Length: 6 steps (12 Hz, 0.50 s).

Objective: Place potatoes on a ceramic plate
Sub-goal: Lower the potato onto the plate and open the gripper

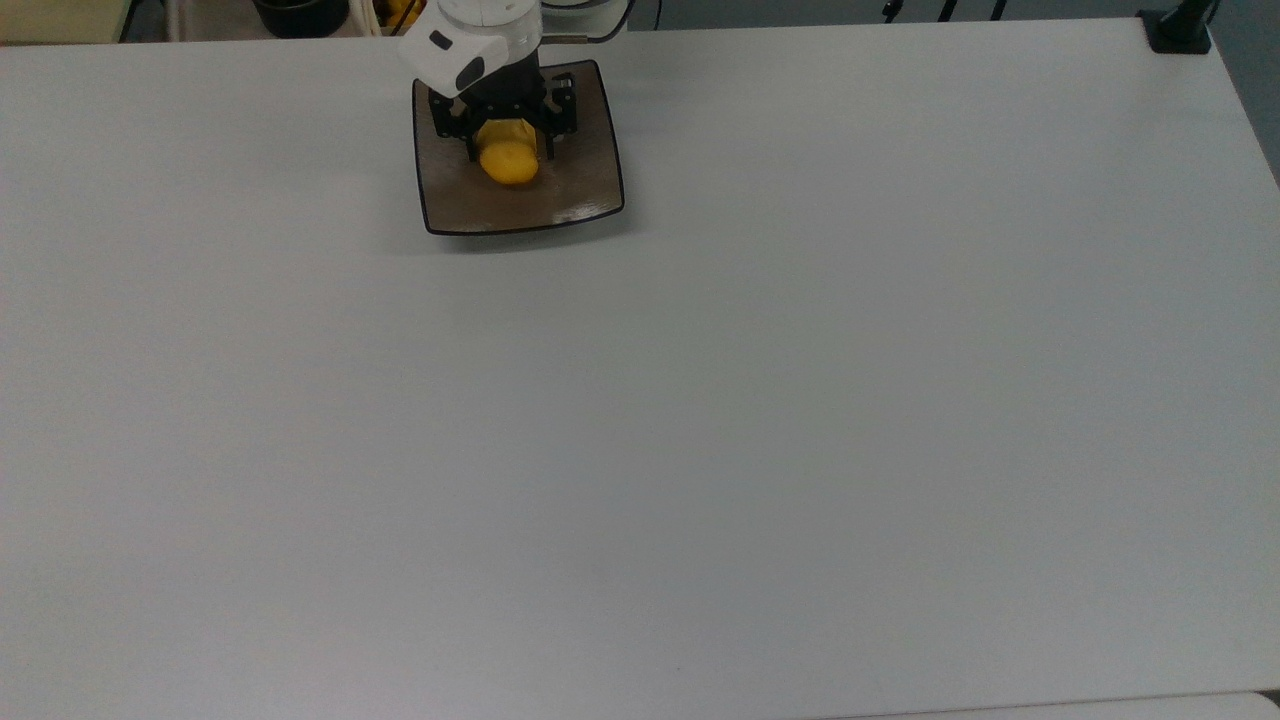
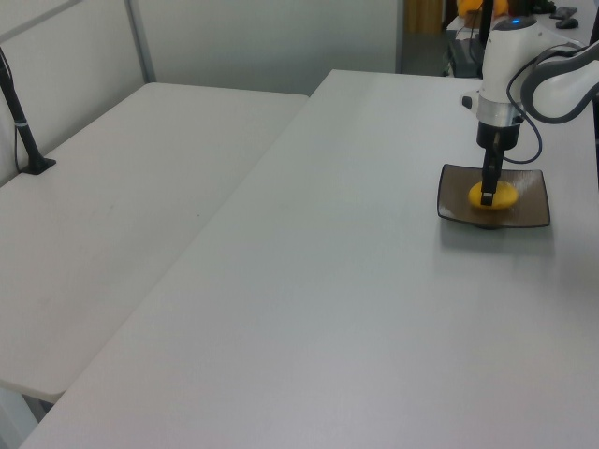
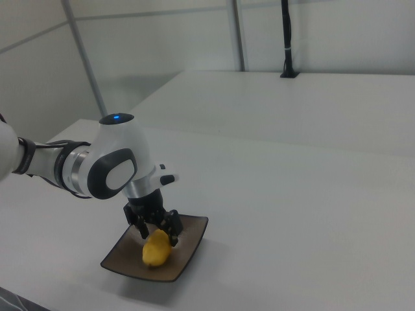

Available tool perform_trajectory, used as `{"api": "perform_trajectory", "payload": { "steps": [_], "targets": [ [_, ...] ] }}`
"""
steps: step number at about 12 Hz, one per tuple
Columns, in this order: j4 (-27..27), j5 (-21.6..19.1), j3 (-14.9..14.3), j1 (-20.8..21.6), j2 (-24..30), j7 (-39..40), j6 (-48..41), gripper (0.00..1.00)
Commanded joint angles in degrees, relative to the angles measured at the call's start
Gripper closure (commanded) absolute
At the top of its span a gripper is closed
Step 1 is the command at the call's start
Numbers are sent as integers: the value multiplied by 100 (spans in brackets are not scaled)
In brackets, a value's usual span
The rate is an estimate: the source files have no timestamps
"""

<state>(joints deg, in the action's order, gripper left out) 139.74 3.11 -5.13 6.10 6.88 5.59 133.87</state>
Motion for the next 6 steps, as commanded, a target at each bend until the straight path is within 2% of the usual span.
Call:
{"api": "perform_trajectory", "payload": {
  "steps": [1,4,6],
  "targets": [
    [-43,-13,-23,-3,112,56,51,0],
    [-954,-4,38,128,147,-469,-737,0],
    [-2164,-4,47,277,77,-822,-1797,0]
  ]
}}
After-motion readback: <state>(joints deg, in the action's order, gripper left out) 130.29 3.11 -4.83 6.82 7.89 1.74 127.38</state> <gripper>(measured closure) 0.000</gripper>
